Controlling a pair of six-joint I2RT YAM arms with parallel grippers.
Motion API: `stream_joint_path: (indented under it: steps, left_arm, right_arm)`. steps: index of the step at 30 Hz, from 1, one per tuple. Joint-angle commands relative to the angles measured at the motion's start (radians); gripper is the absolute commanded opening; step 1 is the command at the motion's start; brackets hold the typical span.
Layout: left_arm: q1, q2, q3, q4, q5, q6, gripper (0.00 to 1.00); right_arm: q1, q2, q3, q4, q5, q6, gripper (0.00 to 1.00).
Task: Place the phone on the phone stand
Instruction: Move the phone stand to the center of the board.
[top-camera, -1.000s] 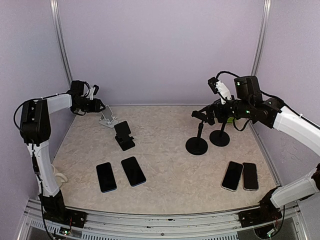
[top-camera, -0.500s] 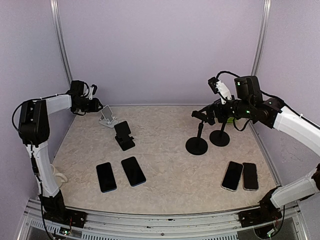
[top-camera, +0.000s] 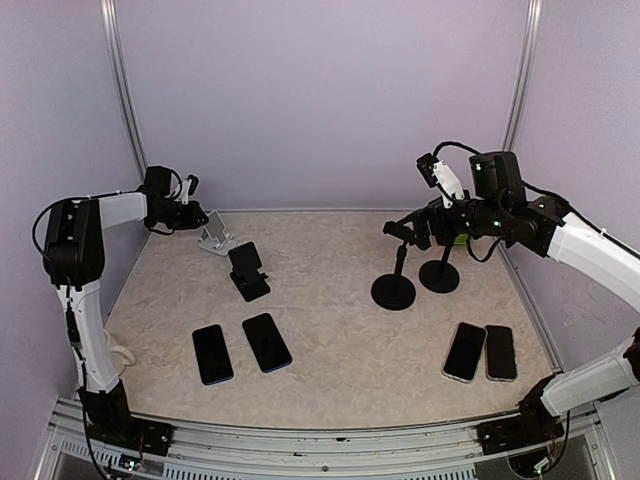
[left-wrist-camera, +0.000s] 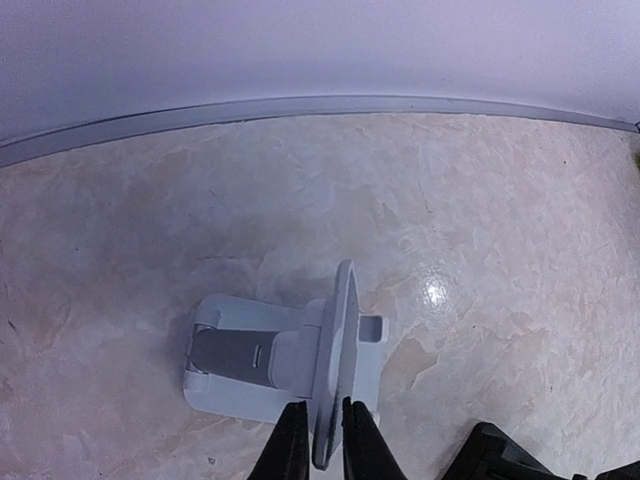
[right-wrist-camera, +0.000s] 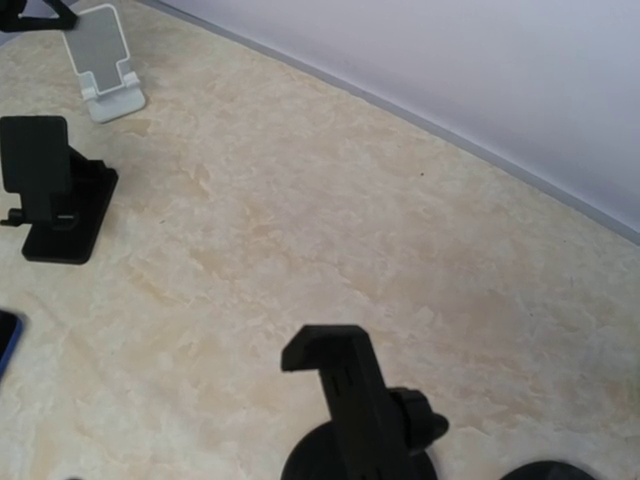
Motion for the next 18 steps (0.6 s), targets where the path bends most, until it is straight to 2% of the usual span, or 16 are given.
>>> stream_joint_path:
  steps: [1, 3, 7, 11, 18]
  left_arm:
    - [0.011, 0.033, 0.036, 0.013, 0.020, 0.001, 0.12]
    - [0.014, 0.036, 0.037, 0.016, 0.022, 0.000, 0.11]
    - [0.019, 0.045, 0.042, 0.019, 0.038, 0.011, 0.00]
    - [0.026, 0.046, 0.042, 0.040, 0.084, 0.048, 0.00]
    - [0.041, 0.083, 0.102, 0.046, 0.250, 0.160, 0.00]
  right_arm:
    - [0.013, -0.010, -0.009, 0.008, 0.009, 0.001, 1.00]
    - [0.013, -0.008, -0.009, 0.007, 0.009, 0.001, 1.00]
    - [0.013, -0.007, -0.006, 0.007, 0.011, 0.001, 1.00]
    - [0.013, -0.003, -0.004, 0.006, 0.012, 0.001, 1.00]
    - [0.013, 0.001, 0.000, 0.003, 0.009, 0.001, 1.00]
